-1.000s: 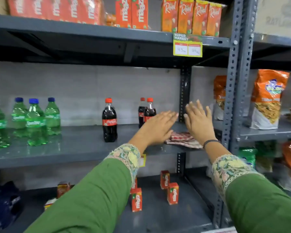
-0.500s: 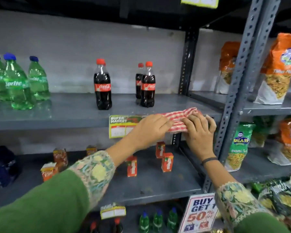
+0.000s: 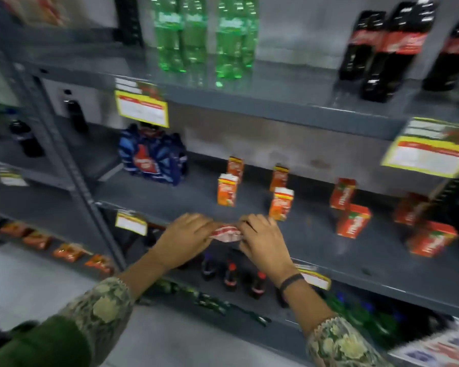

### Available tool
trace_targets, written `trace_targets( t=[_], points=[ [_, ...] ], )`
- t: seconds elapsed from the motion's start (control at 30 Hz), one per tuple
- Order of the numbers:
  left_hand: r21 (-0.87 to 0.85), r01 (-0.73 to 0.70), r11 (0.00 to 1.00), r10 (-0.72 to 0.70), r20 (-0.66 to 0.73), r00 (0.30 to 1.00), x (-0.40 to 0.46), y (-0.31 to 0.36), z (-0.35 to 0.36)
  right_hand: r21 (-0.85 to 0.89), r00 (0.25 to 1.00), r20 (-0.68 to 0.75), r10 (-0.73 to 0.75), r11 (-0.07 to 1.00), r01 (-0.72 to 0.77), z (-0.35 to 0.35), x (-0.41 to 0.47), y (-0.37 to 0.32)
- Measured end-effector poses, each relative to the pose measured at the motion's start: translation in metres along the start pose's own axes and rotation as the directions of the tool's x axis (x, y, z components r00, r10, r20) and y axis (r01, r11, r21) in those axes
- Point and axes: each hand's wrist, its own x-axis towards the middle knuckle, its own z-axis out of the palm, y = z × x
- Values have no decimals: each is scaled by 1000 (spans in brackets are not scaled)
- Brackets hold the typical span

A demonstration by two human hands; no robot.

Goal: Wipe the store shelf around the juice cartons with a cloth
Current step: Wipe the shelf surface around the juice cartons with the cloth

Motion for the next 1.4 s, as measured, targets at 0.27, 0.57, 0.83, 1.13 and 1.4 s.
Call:
trace_targets(
  t=[0.27,0.57,0.83,1.13,1.4],
  points=[
    [-48,237,970,-228,145,963,-88,-141,13,147,987,154,52,986,-75,71,103,-113],
    [78,637,767,-589,477,652,-138,-262,66,77,862,251,440,879,-471,123,153,-122],
    [27,602,798,-537,488,689,-143,-275,87,200,883,413,223,924,-327,169,181,-148],
    [-26,572,820,-496,466,733,-138,-297,101,182,841,524,134,947,-265,162,223,-163],
    [-54,589,806,-506,454,734,-138,-296,100,309,906,401,132,912,-270,175,296,-173]
  ],
)
